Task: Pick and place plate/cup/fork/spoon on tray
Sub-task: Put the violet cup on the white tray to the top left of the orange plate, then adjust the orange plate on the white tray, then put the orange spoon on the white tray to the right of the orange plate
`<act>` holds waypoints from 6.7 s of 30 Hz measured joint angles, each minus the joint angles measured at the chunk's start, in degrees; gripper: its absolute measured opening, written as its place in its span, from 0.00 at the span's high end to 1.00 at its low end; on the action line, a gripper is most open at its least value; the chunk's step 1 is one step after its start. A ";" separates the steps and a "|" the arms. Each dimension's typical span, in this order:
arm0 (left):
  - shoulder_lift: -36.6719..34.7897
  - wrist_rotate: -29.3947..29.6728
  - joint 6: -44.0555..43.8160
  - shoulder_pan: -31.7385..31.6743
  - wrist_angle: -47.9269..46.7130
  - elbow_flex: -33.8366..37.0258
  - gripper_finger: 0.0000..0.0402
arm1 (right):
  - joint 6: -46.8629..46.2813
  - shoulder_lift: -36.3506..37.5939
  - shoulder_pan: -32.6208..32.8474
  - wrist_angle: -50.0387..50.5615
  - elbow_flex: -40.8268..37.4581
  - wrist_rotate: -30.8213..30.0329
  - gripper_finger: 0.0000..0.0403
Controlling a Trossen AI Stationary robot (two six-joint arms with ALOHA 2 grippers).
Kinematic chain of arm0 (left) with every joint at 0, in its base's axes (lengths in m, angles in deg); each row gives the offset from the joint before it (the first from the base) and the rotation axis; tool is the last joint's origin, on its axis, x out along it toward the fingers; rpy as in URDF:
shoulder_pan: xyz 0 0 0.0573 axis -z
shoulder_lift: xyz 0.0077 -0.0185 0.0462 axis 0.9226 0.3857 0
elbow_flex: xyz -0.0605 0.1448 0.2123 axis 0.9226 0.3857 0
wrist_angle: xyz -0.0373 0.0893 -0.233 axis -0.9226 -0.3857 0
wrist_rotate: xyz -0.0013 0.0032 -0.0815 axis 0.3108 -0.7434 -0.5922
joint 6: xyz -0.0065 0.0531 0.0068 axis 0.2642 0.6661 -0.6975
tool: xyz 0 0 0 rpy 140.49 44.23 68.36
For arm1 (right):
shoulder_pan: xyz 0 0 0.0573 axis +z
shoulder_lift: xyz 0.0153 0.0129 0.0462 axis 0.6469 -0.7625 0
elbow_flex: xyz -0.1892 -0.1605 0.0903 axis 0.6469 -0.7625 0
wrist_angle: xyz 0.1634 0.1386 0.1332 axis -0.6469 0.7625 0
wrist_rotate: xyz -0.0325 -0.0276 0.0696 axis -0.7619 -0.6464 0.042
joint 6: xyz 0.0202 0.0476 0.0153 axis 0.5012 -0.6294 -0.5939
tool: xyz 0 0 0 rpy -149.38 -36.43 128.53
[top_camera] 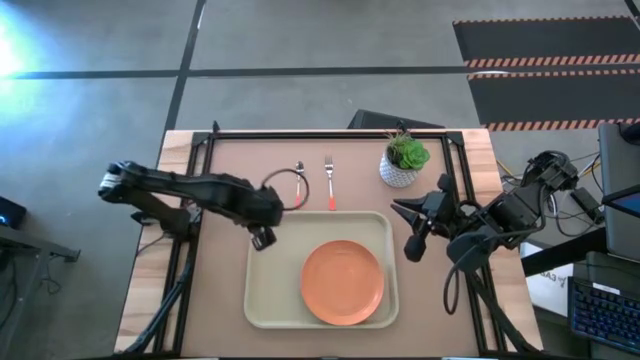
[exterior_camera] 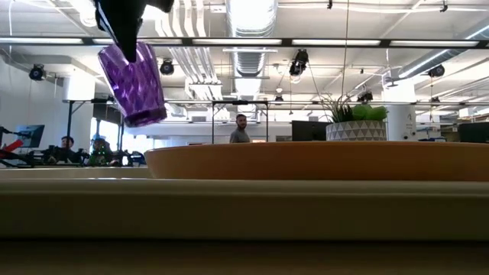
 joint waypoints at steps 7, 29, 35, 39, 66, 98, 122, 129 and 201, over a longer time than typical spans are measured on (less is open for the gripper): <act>4.65 -8.80 6.21 0.07 2.33 -1.04 1.00 | -1.53 -0.39 0.00 0.00 0.00 0.02 0.89; 8.32 -8.80 10.77 -0.11 3.76 1.02 1.00 | 0.97 -0.30 0.00 0.02 0.00 0.63 0.89; 10.27 -11.38 13.31 -0.11 4.37 1.20 1.00 | 1.07 -0.30 0.00 0.02 0.00 0.69 0.89; 10.53 -11.66 13.29 -0.11 4.39 1.20 1.00 | 1.65 -0.30 0.00 0.03 -0.02 1.54 0.89; 10.53 -12.31 13.34 -0.50 8.53 5.29 0.99 | 1.63 -0.30 0.00 0.00 -0.04 2.05 0.89; 3.59 -5.55 13.19 -0.66 10.13 -9.82 0.72 | -4.28 -0.43 0.00 1.51 -0.15 7.97 0.90; -10.34 23.07 24.09 0.68 20.96 -11.46 0.72 | -46.71 -13.00 0.00 -22.68 -33.27 33.92 0.98; -10.25 23.05 24.29 0.68 19.69 -11.46 0.72 | -50.49 -17.39 0.00 -22.98 -33.90 39.59 0.98; -10.48 22.90 24.22 0.66 12.15 -11.39 0.72 | -10.02 -23.81 -25.77 -20.12 -14.12 42.01 0.85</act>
